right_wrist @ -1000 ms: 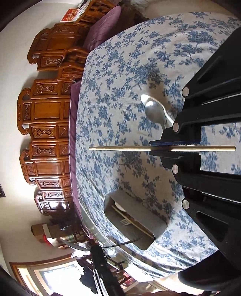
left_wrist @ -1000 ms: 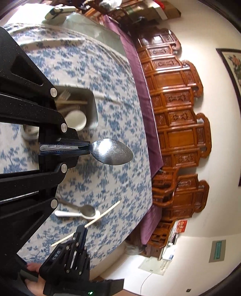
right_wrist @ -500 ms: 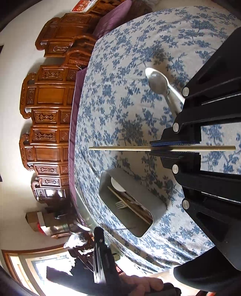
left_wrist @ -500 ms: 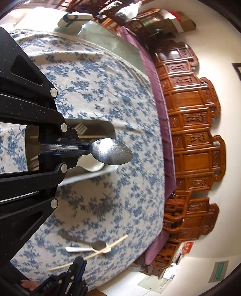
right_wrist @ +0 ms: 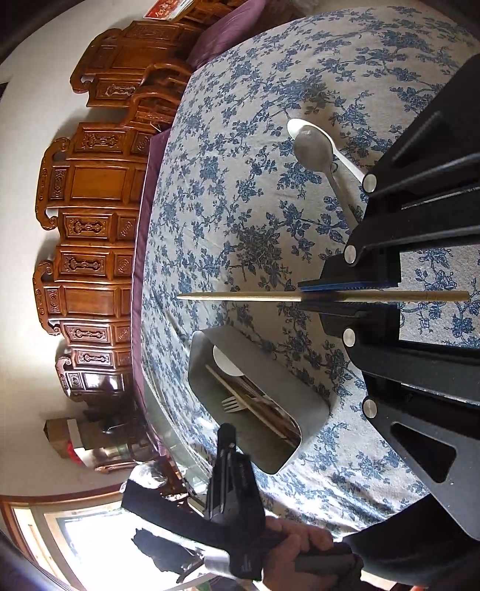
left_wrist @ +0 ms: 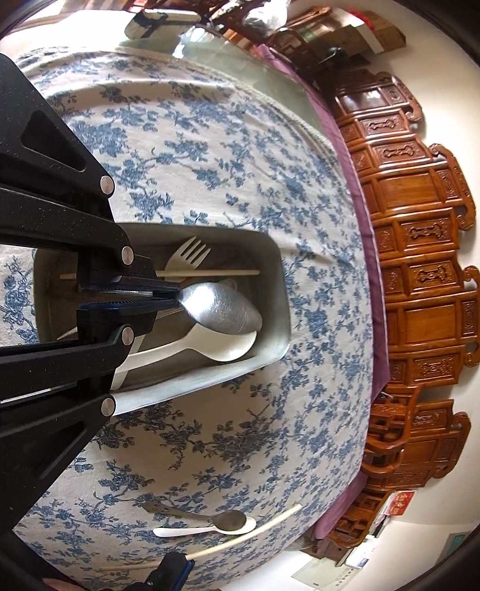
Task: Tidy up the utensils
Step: 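Lower the metal spoon into the tray and open the left gripper while the right gripper carries the chopstick, then lower the chopstick into the grey tray with the right gripper, then grasp a metal spoon on the cloth with the left gripper while the right gripper reaches toward a white spoon, then close the right gripper on the white plastic spoon while the left gripper lifts the metal spoon, then lower the metal spoon into the tray and open the left gripper while the right gripper carries the white spoon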
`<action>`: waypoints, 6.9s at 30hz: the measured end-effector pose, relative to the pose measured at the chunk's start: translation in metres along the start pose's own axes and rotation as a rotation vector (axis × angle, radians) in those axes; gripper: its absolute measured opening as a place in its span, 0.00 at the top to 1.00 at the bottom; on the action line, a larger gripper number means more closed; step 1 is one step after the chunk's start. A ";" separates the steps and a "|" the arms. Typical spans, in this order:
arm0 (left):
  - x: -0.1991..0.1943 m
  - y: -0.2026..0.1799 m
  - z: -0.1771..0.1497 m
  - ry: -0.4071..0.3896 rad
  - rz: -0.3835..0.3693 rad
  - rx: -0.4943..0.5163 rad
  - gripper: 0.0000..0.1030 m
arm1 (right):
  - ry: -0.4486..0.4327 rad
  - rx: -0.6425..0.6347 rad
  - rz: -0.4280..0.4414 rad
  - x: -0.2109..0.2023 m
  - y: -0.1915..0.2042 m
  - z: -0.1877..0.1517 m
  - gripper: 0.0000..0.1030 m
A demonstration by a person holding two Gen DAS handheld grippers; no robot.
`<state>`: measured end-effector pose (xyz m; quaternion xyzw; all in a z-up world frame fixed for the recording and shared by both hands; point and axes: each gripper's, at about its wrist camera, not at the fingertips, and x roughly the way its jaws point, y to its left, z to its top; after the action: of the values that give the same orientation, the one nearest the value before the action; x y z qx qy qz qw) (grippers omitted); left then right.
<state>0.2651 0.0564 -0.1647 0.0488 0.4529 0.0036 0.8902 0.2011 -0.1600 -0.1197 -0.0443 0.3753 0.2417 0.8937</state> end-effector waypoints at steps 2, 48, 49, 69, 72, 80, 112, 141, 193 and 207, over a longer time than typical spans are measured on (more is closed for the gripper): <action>0.004 0.001 0.000 0.014 -0.011 -0.008 0.98 | -0.001 -0.008 -0.003 -0.001 0.002 0.002 0.94; -0.064 0.090 -0.031 -0.067 -0.059 -0.082 0.73 | 0.143 0.129 0.171 0.138 0.104 0.072 0.94; -0.064 0.090 -0.031 -0.065 -0.060 -0.082 0.73 | 0.143 0.132 0.173 0.138 0.103 0.073 0.94; -0.085 0.050 -0.024 -0.111 -0.108 -0.035 0.41 | 0.016 0.053 0.022 0.033 0.030 0.026 0.80; -0.084 0.027 -0.022 -0.109 -0.126 -0.001 0.41 | 0.007 0.064 -0.045 0.013 -0.008 0.013 0.75; -0.065 -0.055 -0.006 -0.083 -0.204 0.090 0.41 | -0.016 0.152 -0.166 -0.004 -0.103 -0.010 0.63; 0.062 -0.248 0.015 0.077 -0.338 0.358 0.66 | 0.052 0.313 -0.118 0.039 -0.192 -0.053 0.63; 0.019 -0.199 0.014 -0.012 -0.310 0.275 0.95 | 0.085 0.303 -0.119 0.069 -0.173 -0.033 0.48; -0.062 -0.064 0.006 -0.104 -0.126 0.127 0.95 | 0.014 0.115 -0.108 0.007 -0.062 -0.003 0.96; -0.011 -0.014 0.003 -0.024 -0.058 0.060 0.95 | 0.017 0.046 -0.053 0.016 -0.016 0.019 0.96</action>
<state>0.2604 0.0417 -0.1550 0.0625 0.4433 -0.0364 0.8934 0.2308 -0.1629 -0.1189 -0.0357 0.3869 0.2089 0.8975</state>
